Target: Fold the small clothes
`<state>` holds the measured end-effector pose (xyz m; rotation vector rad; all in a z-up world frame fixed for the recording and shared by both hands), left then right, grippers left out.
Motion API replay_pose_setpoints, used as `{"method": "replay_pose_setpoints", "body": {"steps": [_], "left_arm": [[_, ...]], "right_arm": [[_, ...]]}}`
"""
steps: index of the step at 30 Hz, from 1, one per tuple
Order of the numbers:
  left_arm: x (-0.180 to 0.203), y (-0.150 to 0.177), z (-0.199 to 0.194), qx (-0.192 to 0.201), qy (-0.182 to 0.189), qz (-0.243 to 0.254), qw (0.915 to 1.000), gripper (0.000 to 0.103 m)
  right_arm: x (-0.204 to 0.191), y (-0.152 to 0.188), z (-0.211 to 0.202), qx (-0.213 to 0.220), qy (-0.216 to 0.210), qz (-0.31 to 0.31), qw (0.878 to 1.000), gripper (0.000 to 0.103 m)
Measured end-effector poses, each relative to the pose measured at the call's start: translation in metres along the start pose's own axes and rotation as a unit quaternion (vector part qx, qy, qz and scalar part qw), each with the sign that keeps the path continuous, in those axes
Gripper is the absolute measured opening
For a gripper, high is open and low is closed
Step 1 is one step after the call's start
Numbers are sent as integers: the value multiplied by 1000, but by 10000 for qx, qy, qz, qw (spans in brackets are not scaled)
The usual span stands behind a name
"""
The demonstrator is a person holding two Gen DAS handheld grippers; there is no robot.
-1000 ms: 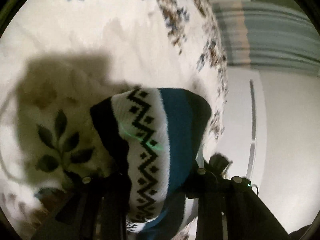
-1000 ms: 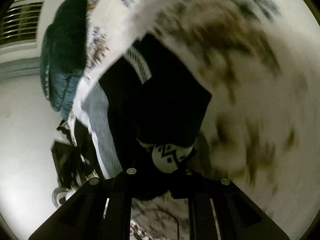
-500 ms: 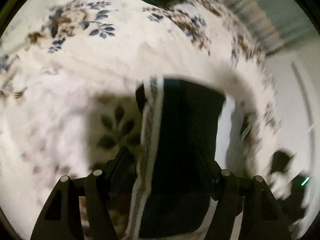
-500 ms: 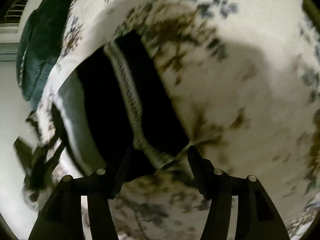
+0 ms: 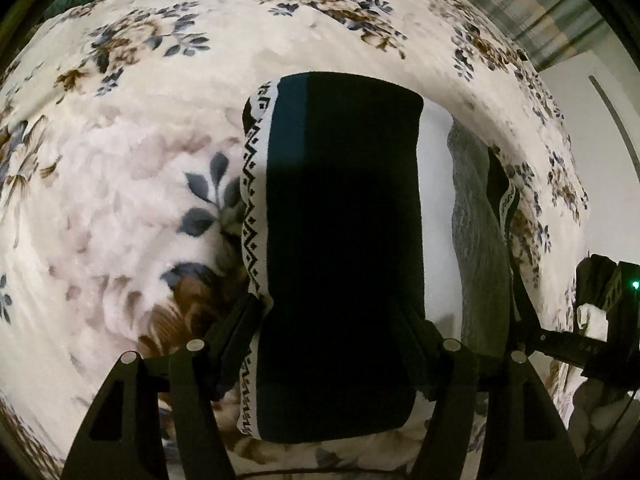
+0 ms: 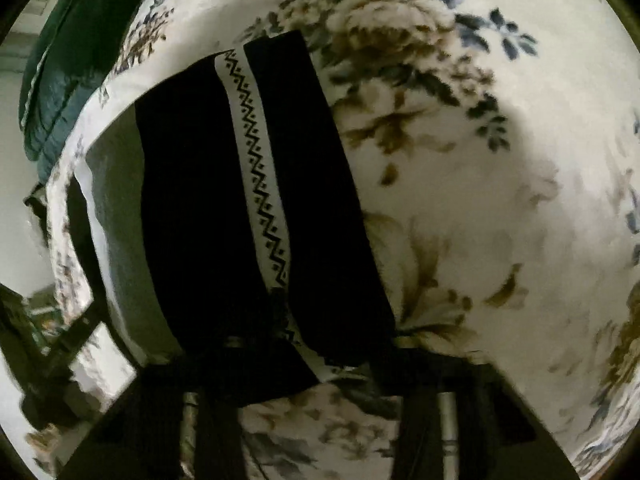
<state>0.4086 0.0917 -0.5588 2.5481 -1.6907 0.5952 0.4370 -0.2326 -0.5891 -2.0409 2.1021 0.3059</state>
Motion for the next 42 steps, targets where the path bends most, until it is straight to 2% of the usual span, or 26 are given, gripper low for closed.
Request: {"method": "replay_pose_setpoints", "body": {"steps": [2, 5, 8, 10, 11, 12, 14, 15, 17, 18, 20, 22, 23, 25, 26, 27, 28, 29, 30, 35, 38, 42], "left_arm": [[2, -1, 1, -13, 25, -19, 10000, 64], [-1, 1, -1, -25, 53, -33, 10000, 64], [-5, 1, -3, -106, 263, -200, 9994, 64], [-12, -3, -5, -123, 616, -417, 9972, 64], [-15, -5, -6, -131, 826, -510, 9952, 64], [-19, -8, -6, -142, 1065, -586, 9925, 67], [-26, -16, -6, -66, 1389, -586, 9885, 74], [-28, -19, -4, -28, 1523, -545, 9868, 76], [-34, -25, 9, -202, 1998, -635, 9776, 78], [-37, -27, 18, -352, 2218, -759, 9715, 79], [-44, -29, 41, -722, 2704, -1076, 9540, 82], [-47, -33, 53, -812, 2925, -1271, 9443, 85], [-47, -36, 56, -839, 3014, -1320, 9406, 85], [-45, -42, 56, -780, 3081, -1359, 9383, 85], [-44, -44, 54, -727, 3104, -1366, 9379, 85], [-42, -45, 52, -656, 3080, -1370, 9392, 78], [-41, -47, 51, -600, 3058, -1358, 9405, 67], [-39, -49, 48, -536, 2978, -1303, 9442, 39], [-37, -52, 45, -486, 2916, -1281, 9467, 36], [-27, -72, 32, -382, 2809, -1124, 9524, 31], [-15, -94, 28, -379, 2773, -922, 9556, 30], [3, -128, 25, -315, 2732, -661, 9592, 30]], "right_arm": [[5, 4, -7, 141, 70, 23, 9999, 11], [22, 6, -23, 403, 326, 185, 9985, 9], [36, 6, -15, 115, -1, 377, 9992, 10], [36, 1, -8, -124, -427, 220, 9988, 16], [36, -3, -6, -190, -611, 163, 9978, 31], [39, -9, -5, -219, -879, 130, 9958, 58], [49, -22, -2, -205, -1518, 172, 9880, 77], [54, -30, 4, -244, -1727, 152, 9846, 78], [61, -41, 21, -459, -2020, 52, 9783, 78], [63, -47, 31, -564, -2161, 6, 9747, 78], [62, -56, 52, -843, -2577, -113, 9625, 79], [52, -59, 62, -968, -2944, -291, 9503, 80], [47, -61, 64, -988, -3104, -354, 9448, 80], [39, -63, 66, -958, -3313, -360, 9380, 79], [35, -63, 67, -931, -3371, -378, 9361, 76], [31, -63, 67, -892, -3434, -396, 9341, 59], [26, -62, 68, -867, -3504, -389, 9318, 45], [24, -62, 68, -848, -3526, -341, 9313, 30], [22, -63, 68, -778, -3459, -328, 9345, 27], [25, -61, 44, -402, -3141, -306, 9480, 21], [32, -64, 18, -199, -3074, -298, 9509, 20], [38, -88, -15, 30, -3008, -410, 9528, 20]]}}
Point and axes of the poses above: each gripper's, at about its wrist camera, not at the fingertips, and z roughly the way its jaws point, x to its right, y to its underside, the point moved 4 cm from there along z, roughly the way its jaws point, and after that the axes turned 7 degrees about -z, right-handed, at the moved point
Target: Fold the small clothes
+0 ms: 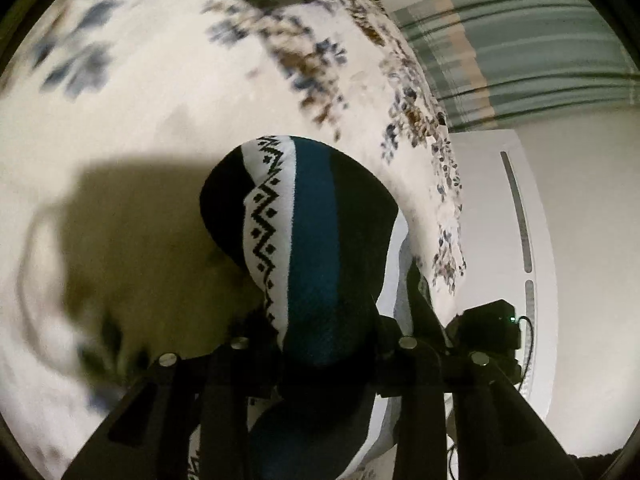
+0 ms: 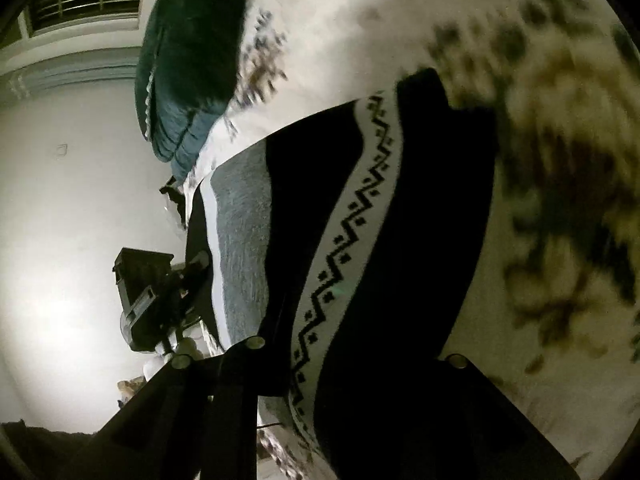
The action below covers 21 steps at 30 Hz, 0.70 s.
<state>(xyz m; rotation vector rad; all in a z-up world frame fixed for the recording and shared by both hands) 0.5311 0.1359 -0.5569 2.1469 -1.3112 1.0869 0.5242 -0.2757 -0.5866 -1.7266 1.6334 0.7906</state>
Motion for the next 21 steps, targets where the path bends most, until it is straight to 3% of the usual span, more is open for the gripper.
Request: {"method": "replay_pose_setpoints", "body": {"steps": [10, 12, 16, 19, 21], "left_arm": [[63, -124, 67, -23, -107, 561, 9984, 31], [63, -144, 93, -176, -484, 684, 9963, 33], [64, -149, 120, -230, -1110, 1043, 9881, 40], [68, -145, 121, -93, -1456, 1223, 9817, 48], [71, -142, 120, 43, -1650, 1353, 9770, 53]], "right_arm": [[-16, -126, -30, 727, 273, -90, 9969, 20], [-2, -147, -29, 732, 455, -16, 9963, 20], [12, -167, -9, 505, 1033, -68, 9933, 22], [14, -165, -4, 376, 1557, -222, 9868, 32], [10, -163, -2, 337, 2225, -428, 9734, 57]]}}
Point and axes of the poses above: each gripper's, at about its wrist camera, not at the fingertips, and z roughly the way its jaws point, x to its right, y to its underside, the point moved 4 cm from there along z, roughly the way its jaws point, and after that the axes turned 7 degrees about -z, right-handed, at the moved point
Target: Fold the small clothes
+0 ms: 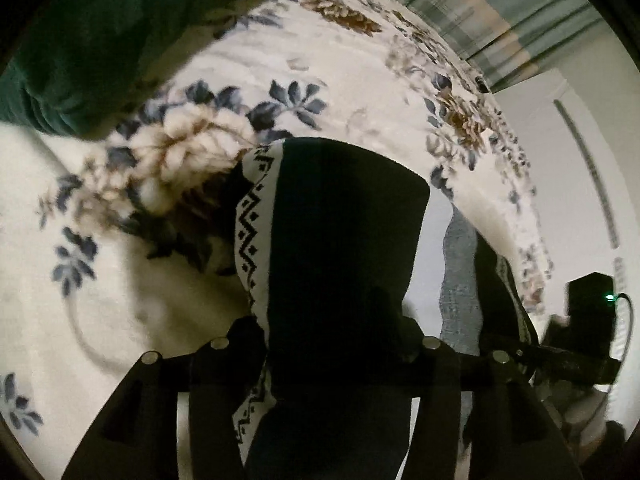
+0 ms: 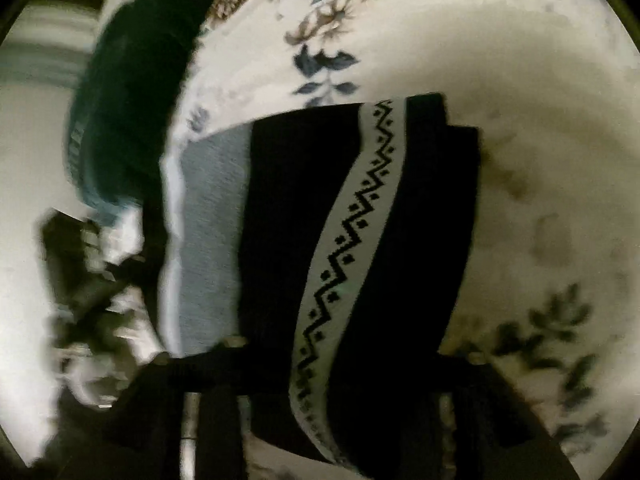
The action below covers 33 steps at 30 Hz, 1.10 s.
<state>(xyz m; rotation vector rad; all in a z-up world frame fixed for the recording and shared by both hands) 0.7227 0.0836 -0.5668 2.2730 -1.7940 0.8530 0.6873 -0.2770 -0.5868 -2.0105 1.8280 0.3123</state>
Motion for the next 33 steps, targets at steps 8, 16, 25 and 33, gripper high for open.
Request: {"method": "replay_pose_setpoints", "body": {"steps": [8, 16, 25, 33], "left_arm": [[22, 15, -6, 530, -1397, 602, 9869, 103], [53, 44, -40, 938, -1727, 847, 9768, 103], [110, 96, -136, 1344, -1696, 993, 9712, 103], [164, 147, -254, 1799, -1754, 1040, 9623, 103]], "right_arm": [[-17, 32, -13, 341, 2550, -659, 9641, 103], [-56, 56, -56, 1209, 3449, -640, 9286, 103], [-107, 111, -165, 1728, 3571, -411, 9170, 103], [-185, 188, -298, 2324, 3607, -477, 9020, 103]]}}
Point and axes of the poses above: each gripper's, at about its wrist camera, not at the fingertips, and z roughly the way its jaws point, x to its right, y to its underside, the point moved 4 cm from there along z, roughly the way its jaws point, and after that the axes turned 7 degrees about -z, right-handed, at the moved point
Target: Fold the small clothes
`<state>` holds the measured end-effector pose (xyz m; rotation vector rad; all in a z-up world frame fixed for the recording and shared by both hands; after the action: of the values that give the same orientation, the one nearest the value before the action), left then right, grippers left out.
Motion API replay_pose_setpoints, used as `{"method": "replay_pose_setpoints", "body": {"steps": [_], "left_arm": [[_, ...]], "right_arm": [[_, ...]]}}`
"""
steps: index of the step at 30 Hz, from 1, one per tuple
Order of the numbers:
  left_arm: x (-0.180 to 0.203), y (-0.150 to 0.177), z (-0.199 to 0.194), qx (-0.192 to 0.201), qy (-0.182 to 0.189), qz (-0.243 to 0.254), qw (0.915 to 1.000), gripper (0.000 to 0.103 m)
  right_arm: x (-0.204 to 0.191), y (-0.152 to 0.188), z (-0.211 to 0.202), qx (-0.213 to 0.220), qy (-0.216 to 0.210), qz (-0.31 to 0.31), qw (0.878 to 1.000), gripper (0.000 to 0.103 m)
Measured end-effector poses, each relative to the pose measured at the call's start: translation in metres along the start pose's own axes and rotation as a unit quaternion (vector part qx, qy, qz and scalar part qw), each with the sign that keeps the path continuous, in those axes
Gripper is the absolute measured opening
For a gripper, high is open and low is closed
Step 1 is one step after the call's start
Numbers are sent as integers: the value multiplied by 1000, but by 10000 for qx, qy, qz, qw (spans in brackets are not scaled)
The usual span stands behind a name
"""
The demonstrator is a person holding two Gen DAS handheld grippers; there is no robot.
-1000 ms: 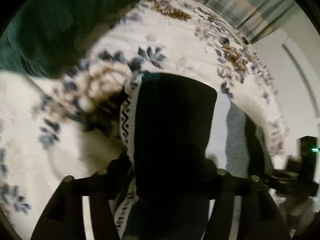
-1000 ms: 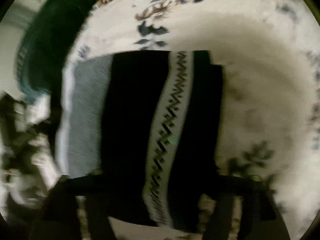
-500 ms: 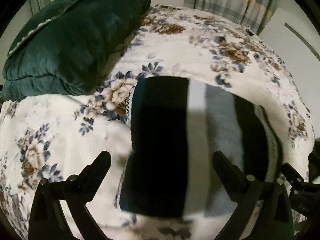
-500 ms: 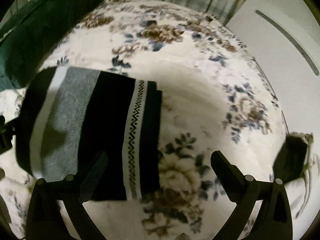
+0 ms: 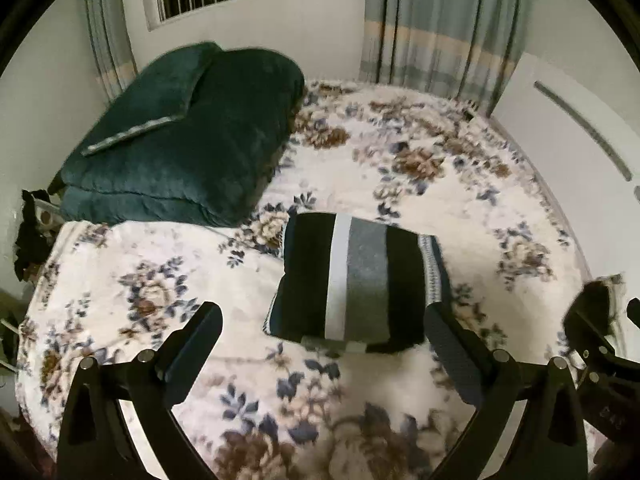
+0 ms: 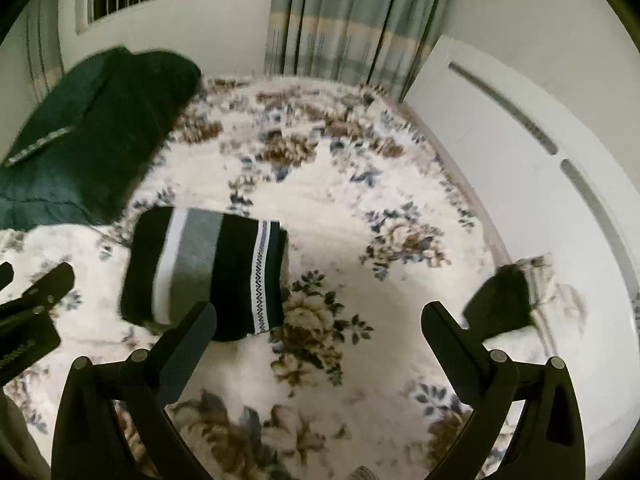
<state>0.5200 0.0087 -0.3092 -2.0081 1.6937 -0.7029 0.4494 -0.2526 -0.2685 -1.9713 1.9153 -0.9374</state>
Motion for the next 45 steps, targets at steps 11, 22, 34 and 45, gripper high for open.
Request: {"method": "replay_pose_setpoints", "body": {"steps": [11, 22, 34, 45], "left_arm": [[8, 10, -194, 527, 109, -8, 9986, 103], [10, 28, -309, 836, 91, -90, 9964, 103], [12, 51, -350, 997, 63, -9, 9950, 103], [13, 56, -364, 1179, -58, -70, 9930, 103]], "right_arm": [[43, 15, -212, 781, 17, 107, 9969, 103], [76, 44, -353, 1278, 2, 124, 9917, 103], [90, 77, -399, 1356, -137, 236, 9904, 103], [95, 76, -406, 1461, -258, 101, 9889, 103]]}}
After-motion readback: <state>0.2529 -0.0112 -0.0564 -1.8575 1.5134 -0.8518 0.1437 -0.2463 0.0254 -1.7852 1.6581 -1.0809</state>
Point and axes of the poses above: each gripper's, at about its wrist camera, not at the fingertips, and z roughly the way its jaws point, x to its right, y to its underside, the point moved 4 cm from there along z, roughly the way its jaws point, and after that the axes turned 7 degrees about -z, right-handed, at the moved point
